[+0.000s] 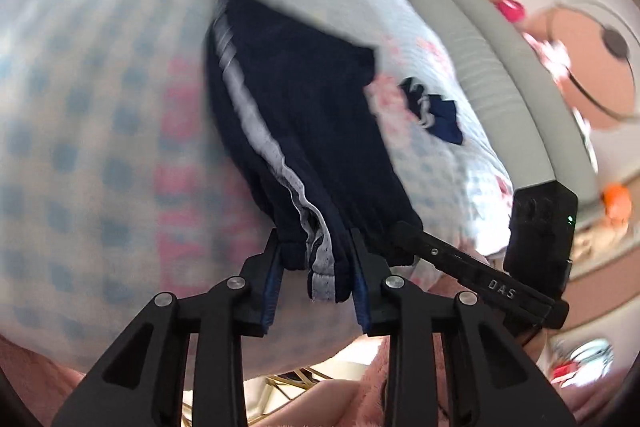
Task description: Fold clothes
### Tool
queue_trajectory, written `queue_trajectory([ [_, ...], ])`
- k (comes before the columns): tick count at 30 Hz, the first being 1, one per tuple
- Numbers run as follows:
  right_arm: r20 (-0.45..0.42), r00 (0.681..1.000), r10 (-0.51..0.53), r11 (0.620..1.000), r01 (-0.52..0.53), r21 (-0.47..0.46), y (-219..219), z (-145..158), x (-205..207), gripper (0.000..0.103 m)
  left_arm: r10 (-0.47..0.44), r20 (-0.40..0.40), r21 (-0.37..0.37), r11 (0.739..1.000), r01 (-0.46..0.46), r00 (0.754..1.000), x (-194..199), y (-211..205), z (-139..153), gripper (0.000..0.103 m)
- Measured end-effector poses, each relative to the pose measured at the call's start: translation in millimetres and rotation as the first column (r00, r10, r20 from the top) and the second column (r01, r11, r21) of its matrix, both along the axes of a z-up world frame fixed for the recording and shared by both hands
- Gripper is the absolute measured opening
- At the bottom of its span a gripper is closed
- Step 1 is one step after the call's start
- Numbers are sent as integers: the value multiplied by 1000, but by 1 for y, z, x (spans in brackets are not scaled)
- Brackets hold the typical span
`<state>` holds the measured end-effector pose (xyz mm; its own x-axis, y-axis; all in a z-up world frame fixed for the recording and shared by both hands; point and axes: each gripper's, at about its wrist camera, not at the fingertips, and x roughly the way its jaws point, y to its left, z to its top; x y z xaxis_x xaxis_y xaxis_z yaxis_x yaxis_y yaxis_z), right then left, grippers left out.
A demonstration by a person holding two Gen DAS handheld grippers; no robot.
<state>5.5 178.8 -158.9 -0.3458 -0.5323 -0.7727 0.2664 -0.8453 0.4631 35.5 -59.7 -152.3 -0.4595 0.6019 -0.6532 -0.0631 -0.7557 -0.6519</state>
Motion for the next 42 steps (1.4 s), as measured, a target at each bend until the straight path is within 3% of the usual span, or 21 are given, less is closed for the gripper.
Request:
queue_trajectory([
  [3, -10, 1000, 3, 1000, -3, -22, 11, 10, 9, 14, -29, 11, -25, 999, 29, 1000, -2, 7, 6, 31],
  [6, 79, 996, -33, 999, 31, 23, 12, -20, 8, 17, -32, 111, -50, 998, 37, 993, -6, 11, -20, 35],
  [7, 118, 992, -50, 997, 43, 57, 13, -31, 6, 18, -34, 176, -39, 998, 41, 984, -8, 11, -32, 44],
  [9, 141, 987, -73, 996, 65, 62, 20, -36, 5, 22, -41, 230, 21, 999, 37, 972, -7, 7, -39, 45],
  [10, 134, 988, -79, 996, 73, 49, 25, -32, 4, 23, -39, 212, 31, 999, 33, 976, -4, 3, -34, 50],
  [12, 71, 993, -92, 995, 88, 55, 29, -16, 4, 40, -8, 99, -22, 1000, 10, 995, 0, -2, -13, 58],
  [14, 2, 996, -86, 994, 86, 61, 27, -4, 0, 42, 25, 38, -53, 998, -23, 999, -2, -7, -2, 60],
  [17, -5, 998, -61, 995, 62, 81, 20, -2, -16, 42, 32, 72, -61, 998, -28, 997, -14, -7, -11, 60],
  [21, 4, 999, -44, 993, 44, 106, 14, -6, -28, 42, 19, 160, -250, 968, 22, 987, -29, -9, -27, 60],
  [25, 38, 999, -30, 990, 24, 135, 11, -23, -23, 42, 78, 107, -174, 983, -59, 991, -17, -32, -13, 60],
  [28, 18, 999, -47, 999, 47, -23, 18, -16, -18, 42, 43, 10, -120, 992, -42, 999, -5, -26, -2, 60],
  [29, 8, 999, -36, 999, 36, -30, 16, -15, -17, 42, 28, 0, -107, 994, -28, 1000, -4, -19, -4, 61],
  [31, -16, 1000, -4, 999, 5, 43, 7, -15, -16, 41, 16, 48, -160, 987, -8, 999, -13, -5, -17, 61],
  [33, 11, 1000, -1, 991, 0, 131, 4, -26, -15, 42, 73, 102, -293, 955, -40, 992, -19, -6, -30, 59],
  [34, 22, 1000, 3, 992, -6, 127, 8, -27, -12, 41, 86, 105, -290, 956, -52, 991, -17, -10, -30, 57],
  [36, 32, 999, 15, 997, -18, 70, 21, -23, -5, 41, 93, 84, -217, 973, -73, 992, -9, -20, -20, 57],
  [39, -27, 999, 33, 999, -34, -18, 40, -3, 8, 41, 54, -4, -88, 995, -55, 999, 8, -23, -4, 64],
  [40, -26, 1000, 17, 999, -18, -40, 43, -1, 9, 42, 44, -12, -73, 996, -45, 999, 12, -22, -5, 64],
  [42, 12, 1000, 19, 997, -18, -69, 38, -7, 8, 42, 43, 14, -109, 993, -42, 999, 12, -17, -13, 64],
])
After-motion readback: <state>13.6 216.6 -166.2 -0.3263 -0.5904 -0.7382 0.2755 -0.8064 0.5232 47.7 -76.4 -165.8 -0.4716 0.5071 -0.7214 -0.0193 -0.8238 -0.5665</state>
